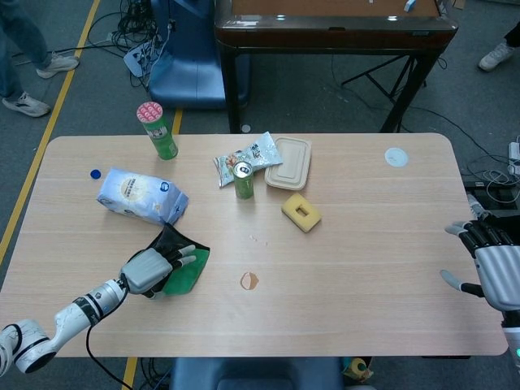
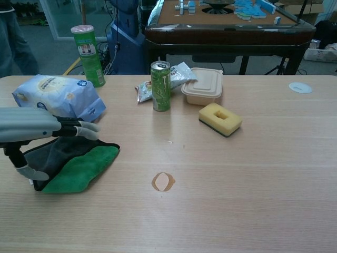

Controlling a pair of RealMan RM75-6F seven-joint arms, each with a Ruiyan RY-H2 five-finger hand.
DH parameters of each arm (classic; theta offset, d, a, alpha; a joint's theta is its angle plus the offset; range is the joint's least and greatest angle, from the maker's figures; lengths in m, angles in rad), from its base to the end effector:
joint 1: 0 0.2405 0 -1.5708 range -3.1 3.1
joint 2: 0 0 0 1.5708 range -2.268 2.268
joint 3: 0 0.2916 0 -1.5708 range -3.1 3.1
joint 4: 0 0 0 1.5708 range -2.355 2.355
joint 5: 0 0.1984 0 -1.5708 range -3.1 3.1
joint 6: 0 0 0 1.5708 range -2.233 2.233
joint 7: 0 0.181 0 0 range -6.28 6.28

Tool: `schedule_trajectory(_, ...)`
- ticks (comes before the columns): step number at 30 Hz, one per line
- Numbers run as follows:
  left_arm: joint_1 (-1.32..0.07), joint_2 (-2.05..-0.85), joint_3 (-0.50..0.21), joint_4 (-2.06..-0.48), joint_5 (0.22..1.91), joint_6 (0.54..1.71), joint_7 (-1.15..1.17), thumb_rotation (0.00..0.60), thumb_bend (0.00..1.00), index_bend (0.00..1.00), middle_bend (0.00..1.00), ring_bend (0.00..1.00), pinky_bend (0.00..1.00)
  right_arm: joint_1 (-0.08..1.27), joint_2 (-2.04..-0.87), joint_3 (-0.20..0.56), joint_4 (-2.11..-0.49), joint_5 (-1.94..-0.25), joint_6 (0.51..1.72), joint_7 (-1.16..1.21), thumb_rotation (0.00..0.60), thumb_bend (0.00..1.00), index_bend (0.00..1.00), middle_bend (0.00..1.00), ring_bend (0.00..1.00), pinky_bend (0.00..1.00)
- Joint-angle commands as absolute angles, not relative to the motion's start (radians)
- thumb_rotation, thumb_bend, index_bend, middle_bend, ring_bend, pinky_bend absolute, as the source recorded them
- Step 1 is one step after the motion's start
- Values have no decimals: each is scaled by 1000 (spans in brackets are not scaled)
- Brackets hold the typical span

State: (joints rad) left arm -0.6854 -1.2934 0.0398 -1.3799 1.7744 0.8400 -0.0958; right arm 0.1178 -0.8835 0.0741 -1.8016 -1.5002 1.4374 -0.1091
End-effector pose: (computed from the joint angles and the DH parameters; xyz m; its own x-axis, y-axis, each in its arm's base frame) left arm -0.2354 0.3465 0.0184 0.7232 0.3105 0.6169 0.6177 -0.6902 -0.3769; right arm -0.3009 -0.2317 0.2421 0.5324 -0.0039 0.8465 -0.8454 -0.0532 0.5315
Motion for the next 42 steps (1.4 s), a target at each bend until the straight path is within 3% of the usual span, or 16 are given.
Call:
schedule_trajectory(1,-705,-1323,47,-1350,1760,816,-58,600,181,102,0,0,170,116,-885,73,-1798,-1498,1438,-106,600,225,279,266,188,246)
schedule_trajectory(14,-715,-1387,71,-1260,1679,770,-7,600,182,178,0,1,171,111,-889,71,-1791,-1490,1438,-100,600,224,279,266,188,246)
schedule_trajectory(20,-716,-1422,93,-1208,1677,786,-79,600,182,311,15,115,306,108,-888,72,-1795,-1487,1442,-104,600,225,279,266,188,246)
schedule_trajectory(22,-716,-1437,98,-1184,1682,800,-100,600,181,353,62,167,376,107,-886,72,-1798,-1488,1444,-107,600,225,279,266,188,246)
schedule_trajectory(26,-711,-1461,109,-1142,1705,857,-156,600,182,482,279,354,587,103,-882,71,-1804,-1488,1449,-109,600,224,279,266,188,246)
schedule_trajectory(34,-707,-1482,118,-1083,1722,933,-219,600,182,606,579,596,811,97,-878,70,-1810,-1493,1459,-112,600,224,279,266,188,246)
schedule_trajectory(42,-712,-1442,94,-1152,1731,1031,-277,600,182,655,657,666,890,99,-879,71,-1811,-1495,1457,-111,600,224,279,266,188,246)
